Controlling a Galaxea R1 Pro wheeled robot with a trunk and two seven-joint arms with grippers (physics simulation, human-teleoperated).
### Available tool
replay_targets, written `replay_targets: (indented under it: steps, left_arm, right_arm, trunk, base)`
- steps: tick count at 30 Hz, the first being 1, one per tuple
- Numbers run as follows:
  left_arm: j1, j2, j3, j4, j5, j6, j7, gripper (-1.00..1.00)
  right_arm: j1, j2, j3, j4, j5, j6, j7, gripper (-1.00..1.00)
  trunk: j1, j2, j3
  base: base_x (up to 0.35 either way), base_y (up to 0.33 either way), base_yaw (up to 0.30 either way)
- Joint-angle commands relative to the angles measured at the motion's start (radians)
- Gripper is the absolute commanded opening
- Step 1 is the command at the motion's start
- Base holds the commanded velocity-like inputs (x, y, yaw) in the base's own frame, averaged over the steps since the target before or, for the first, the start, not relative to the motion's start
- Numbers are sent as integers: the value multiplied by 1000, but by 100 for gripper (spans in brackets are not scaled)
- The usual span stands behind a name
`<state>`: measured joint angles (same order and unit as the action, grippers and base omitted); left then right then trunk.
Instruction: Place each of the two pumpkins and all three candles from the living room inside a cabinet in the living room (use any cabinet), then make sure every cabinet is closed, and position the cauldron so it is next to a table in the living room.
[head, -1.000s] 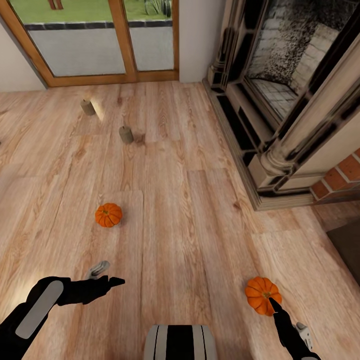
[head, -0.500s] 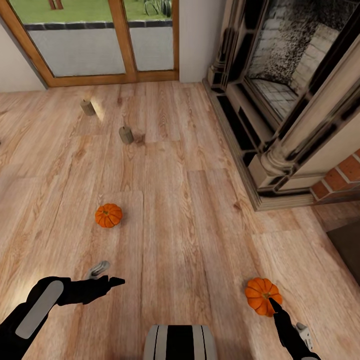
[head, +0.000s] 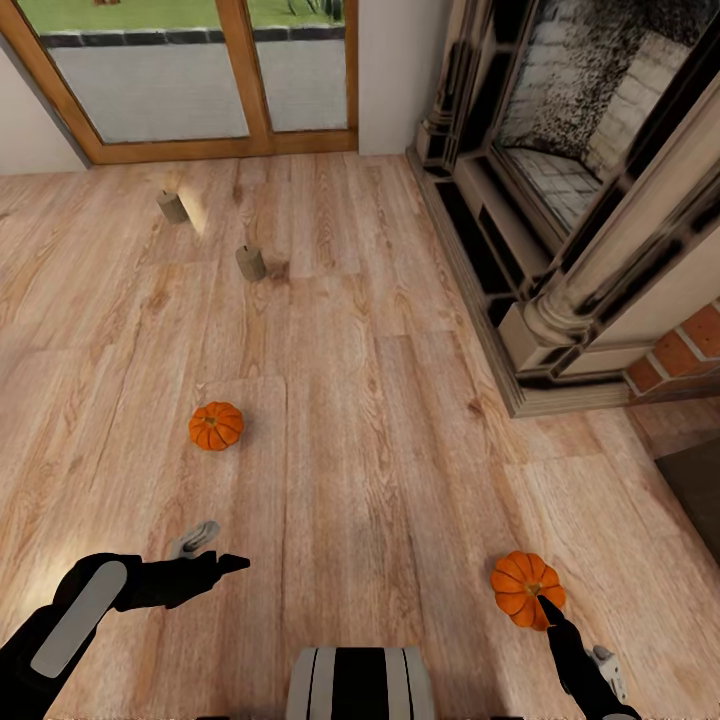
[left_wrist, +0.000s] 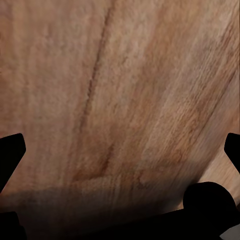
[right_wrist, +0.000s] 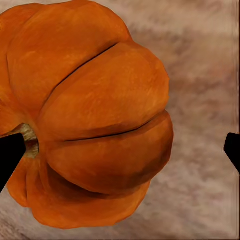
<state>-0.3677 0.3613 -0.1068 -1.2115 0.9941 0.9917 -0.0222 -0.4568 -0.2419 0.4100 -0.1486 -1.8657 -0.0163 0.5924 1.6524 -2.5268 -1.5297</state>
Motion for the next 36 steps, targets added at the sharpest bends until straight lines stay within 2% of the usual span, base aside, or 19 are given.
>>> replay_targets:
  steps: [1, 36]
  left_arm:
    - [0, 1, -1, 0, -2, 2, -2, 100]
    - [0, 1, -1, 0, -2, 1, -2, 100]
  right_arm:
    - [0, 0, 9, 0, -9, -2, 3, 100]
    - [0, 0, 8, 0, -9, 1, 3, 100]
  trunk:
    - [0, 0, -1]
    - [0, 0, -1]
  base:
    - [0, 0, 0]
    - [37, 15, 0]
